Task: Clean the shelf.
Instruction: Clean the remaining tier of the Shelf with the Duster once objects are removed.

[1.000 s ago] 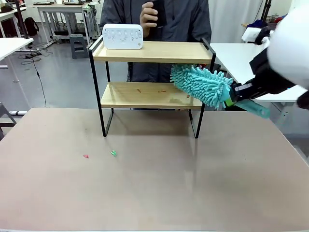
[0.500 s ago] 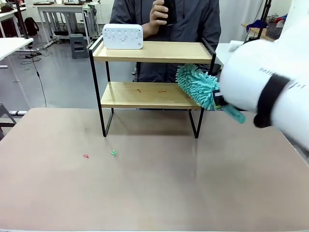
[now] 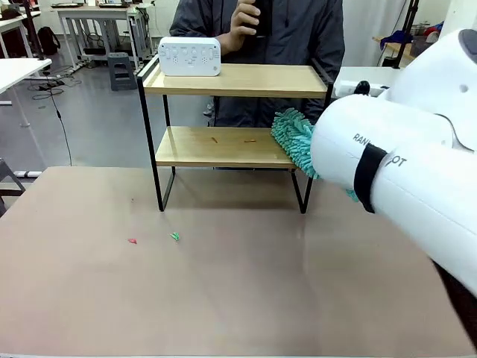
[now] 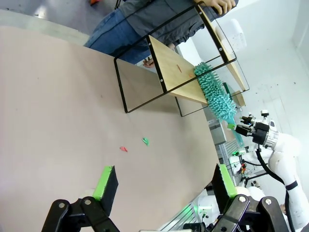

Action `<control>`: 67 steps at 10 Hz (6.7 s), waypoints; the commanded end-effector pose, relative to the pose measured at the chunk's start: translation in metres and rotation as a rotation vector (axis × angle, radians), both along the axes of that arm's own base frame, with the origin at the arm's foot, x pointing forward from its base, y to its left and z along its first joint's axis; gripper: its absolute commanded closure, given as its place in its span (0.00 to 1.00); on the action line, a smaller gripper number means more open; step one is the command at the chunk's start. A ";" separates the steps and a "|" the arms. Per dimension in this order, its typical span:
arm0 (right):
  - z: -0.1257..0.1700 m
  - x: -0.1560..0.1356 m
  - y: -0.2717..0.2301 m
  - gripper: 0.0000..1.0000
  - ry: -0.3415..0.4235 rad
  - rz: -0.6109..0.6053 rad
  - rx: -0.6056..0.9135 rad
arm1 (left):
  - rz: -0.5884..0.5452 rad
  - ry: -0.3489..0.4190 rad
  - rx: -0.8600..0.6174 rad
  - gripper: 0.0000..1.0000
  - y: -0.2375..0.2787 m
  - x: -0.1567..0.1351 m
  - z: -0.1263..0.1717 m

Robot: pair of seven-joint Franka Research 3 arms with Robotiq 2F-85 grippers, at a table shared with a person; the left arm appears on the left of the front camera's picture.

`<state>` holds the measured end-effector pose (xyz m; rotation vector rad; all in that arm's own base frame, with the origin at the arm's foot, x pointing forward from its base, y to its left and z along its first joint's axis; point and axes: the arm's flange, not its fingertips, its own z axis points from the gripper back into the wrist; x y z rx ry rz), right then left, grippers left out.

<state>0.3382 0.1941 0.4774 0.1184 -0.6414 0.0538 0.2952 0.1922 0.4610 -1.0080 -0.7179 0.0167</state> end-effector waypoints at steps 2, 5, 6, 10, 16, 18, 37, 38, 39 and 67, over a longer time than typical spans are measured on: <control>0.009 0.032 0.021 0.87 0.007 0.061 0.082 | -0.004 -0.033 -0.008 0.00 -0.002 0.000 0.000; -0.002 0.061 0.060 0.87 0.067 0.157 0.096 | -0.004 -0.033 -0.008 0.00 -0.002 0.000 0.000; 0.002 0.063 0.069 0.87 0.071 0.197 0.132 | -0.004 -0.033 -0.008 0.00 -0.002 0.000 0.000; 0.003 0.068 0.087 0.87 0.136 0.411 0.196 | -0.004 -0.033 -0.008 0.00 -0.002 0.000 0.000; 0.071 0.012 -0.043 0.87 0.131 0.908 0.373 | -0.004 -0.033 -0.008 0.00 -0.002 0.000 0.000; 0.068 -0.008 -0.075 0.87 0.099 0.891 0.458 | -0.004 -0.033 -0.008 0.00 -0.002 0.000 0.000; 0.134 -0.117 -0.264 0.87 -0.152 0.326 0.547 | -0.004 -0.033 -0.008 0.00 -0.002 0.000 0.000; 0.137 -0.110 -0.244 0.87 -0.114 0.414 0.537 | -0.004 -0.033 -0.008 0.00 -0.002 0.000 0.000; 0.138 -0.097 -0.210 0.87 -0.057 0.525 0.491 | -0.004 -0.033 -0.008 0.00 -0.002 0.000 0.000; 0.069 0.005 -0.016 0.87 0.360 1.005 0.170 | -0.004 -0.033 -0.008 0.00 -0.002 0.000 0.000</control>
